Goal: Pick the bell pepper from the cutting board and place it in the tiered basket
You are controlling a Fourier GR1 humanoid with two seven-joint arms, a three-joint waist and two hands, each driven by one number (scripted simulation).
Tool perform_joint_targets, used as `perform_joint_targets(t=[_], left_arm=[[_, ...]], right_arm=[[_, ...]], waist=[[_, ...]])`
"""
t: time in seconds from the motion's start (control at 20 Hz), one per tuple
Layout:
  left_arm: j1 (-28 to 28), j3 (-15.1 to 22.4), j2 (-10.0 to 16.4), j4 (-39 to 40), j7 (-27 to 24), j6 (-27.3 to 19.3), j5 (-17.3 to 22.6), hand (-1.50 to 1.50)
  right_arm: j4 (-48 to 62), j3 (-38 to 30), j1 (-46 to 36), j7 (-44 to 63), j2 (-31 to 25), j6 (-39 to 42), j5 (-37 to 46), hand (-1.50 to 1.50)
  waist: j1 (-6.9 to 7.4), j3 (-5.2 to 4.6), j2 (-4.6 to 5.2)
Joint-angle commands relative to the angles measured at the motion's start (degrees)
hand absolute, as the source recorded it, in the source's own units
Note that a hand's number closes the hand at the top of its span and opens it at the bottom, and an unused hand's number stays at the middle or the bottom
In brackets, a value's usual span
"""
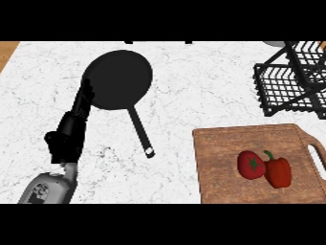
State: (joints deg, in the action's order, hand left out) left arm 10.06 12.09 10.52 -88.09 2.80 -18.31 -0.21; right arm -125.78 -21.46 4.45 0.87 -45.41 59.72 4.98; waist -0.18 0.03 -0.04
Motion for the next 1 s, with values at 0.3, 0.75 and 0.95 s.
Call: perform_joint_targets(t=[0.3, 0.75, 0.95], left_arm=[[-2.3, -1.5, -1.5, 0.2, -2.6, 2.1, -1.0, 0.00], [-2.7, -2.6, -1.7, -0.2, -2.9, 3.6, -1.9, 0.00], [1.2, -2.6, -4.2, 1.1, 0.3, 0.9, -3.6, 0.00]], right_arm=[[3.2, 2.9, 2.3, -15.1, -0.3, -2.4, 19.8, -1.50], [0.9, 11.3, 4.0, -16.7, -0.9, -8.7, 28.0, -1.50], [1.8, 11.3, 8.1, -26.3, -3.5, -17.0, 34.4, -1.50]], waist=[[0.10, 0.04, 0.02], [0.19, 0.00, 0.01], [-0.39, 0.03, -0.01]])
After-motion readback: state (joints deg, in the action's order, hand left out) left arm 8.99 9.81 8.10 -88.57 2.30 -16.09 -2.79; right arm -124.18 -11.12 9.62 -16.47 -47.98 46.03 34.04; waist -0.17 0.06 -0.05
